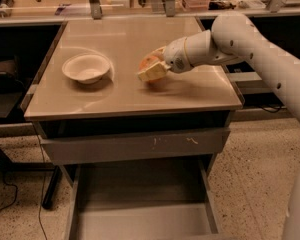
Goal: Pick orange from middle drawer and place on counter
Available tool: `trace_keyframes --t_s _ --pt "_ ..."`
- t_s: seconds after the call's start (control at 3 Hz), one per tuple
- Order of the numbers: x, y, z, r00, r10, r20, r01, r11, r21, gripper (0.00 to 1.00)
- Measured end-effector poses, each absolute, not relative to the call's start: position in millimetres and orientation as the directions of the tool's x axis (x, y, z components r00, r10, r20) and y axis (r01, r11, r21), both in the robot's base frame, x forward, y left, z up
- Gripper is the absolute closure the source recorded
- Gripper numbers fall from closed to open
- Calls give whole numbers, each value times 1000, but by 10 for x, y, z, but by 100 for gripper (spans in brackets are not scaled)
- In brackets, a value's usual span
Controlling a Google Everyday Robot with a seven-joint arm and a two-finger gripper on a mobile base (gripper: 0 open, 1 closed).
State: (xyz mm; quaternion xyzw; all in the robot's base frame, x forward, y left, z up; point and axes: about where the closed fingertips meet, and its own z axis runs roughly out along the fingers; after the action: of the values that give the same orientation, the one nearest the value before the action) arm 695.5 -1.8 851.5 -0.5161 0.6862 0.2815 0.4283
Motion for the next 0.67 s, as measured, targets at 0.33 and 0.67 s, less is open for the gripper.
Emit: trace_keyframes --t_s 0.33,0.67 --pt "7054 44 8375 -107 -433 -895 -958 286 -24 100" --pt "7054 43 8418 -107 -433 -895 -958 286 -24 100"
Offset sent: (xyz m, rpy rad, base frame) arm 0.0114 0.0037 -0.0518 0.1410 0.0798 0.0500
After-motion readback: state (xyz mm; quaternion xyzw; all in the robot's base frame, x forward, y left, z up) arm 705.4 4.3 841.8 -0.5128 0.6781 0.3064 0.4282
